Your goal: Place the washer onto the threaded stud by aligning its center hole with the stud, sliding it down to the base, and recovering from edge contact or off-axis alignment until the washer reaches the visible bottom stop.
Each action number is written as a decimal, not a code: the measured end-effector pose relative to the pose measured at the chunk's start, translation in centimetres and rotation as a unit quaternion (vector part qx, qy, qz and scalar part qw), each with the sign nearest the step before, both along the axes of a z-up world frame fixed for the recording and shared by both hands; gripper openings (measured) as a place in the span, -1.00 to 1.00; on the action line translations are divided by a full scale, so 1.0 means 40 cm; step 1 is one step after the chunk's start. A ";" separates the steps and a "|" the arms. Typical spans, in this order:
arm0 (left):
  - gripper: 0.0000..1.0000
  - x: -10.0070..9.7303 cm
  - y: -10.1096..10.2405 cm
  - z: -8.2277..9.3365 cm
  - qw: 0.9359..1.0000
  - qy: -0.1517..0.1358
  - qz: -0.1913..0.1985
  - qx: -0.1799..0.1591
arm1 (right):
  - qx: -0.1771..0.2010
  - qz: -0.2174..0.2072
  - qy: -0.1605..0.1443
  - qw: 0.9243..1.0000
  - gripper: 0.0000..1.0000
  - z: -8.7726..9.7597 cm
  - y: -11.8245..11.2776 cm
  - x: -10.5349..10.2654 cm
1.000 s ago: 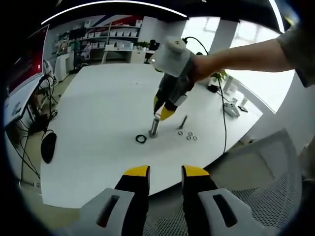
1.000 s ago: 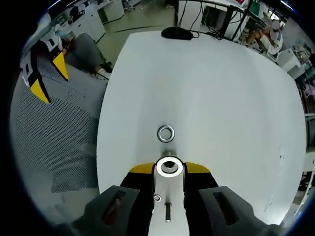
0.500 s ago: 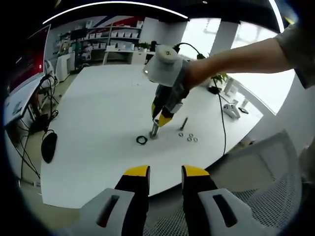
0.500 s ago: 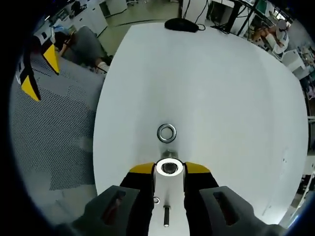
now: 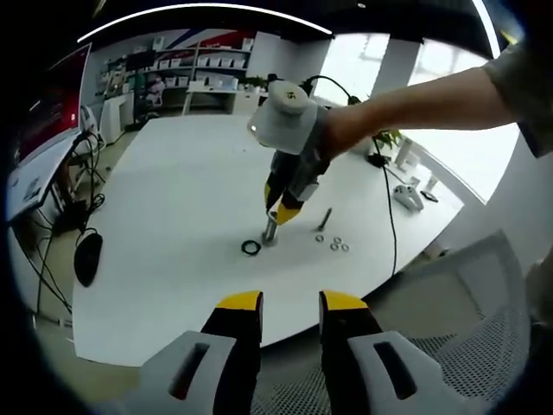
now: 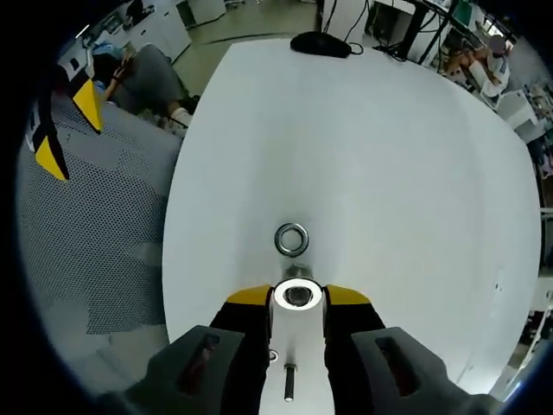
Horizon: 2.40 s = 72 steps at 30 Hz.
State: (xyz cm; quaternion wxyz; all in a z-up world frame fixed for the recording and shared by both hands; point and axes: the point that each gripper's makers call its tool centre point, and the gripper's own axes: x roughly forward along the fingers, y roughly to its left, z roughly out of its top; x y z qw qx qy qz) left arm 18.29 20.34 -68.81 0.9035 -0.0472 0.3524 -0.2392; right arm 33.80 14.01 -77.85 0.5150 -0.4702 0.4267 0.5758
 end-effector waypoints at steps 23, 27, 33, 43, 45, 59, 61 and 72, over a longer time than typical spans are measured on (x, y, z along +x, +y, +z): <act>-0.53 0.002 0.000 0.002 1.000 -0.001 0.002 -0.002 | 0.092 0.024 -0.055 0.994 -0.48 -0.007 -0.002 0.013; -0.53 0.003 0.000 0.003 1.000 -0.001 0.002 -0.003 | 0.094 0.012 -0.061 0.994 -0.49 -0.016 -0.008 0.009; -0.53 0.003 0.001 0.004 1.000 -0.002 0.002 -0.004 | 0.106 0.056 -0.126 0.985 -0.48 -0.001 0.014 0.009; -0.53 0.004 0.001 0.006 1.000 -0.004 0.004 -0.006 | 0.087 0.100 -0.176 0.975 -0.48 -0.019 0.000 0.010; -0.53 0.003 0.001 0.006 1.000 -0.004 0.004 -0.006 | 0.085 0.101 -0.172 0.976 -0.52 -0.021 -0.001 0.008; -0.53 0.003 0.002 0.006 1.000 -0.005 0.005 -0.006 | 0.101 0.036 -0.103 0.989 -0.52 -0.034 0.012 0.012; -0.53 0.003 0.002 0.006 1.000 -0.005 0.005 -0.006 | 0.102 0.033 -0.098 0.989 -0.53 -0.036 0.018 0.016; -0.53 0.004 0.002 0.006 1.000 -0.005 0.005 -0.006 | 0.070 0.012 -0.039 0.997 -0.47 -0.086 0.000 0.016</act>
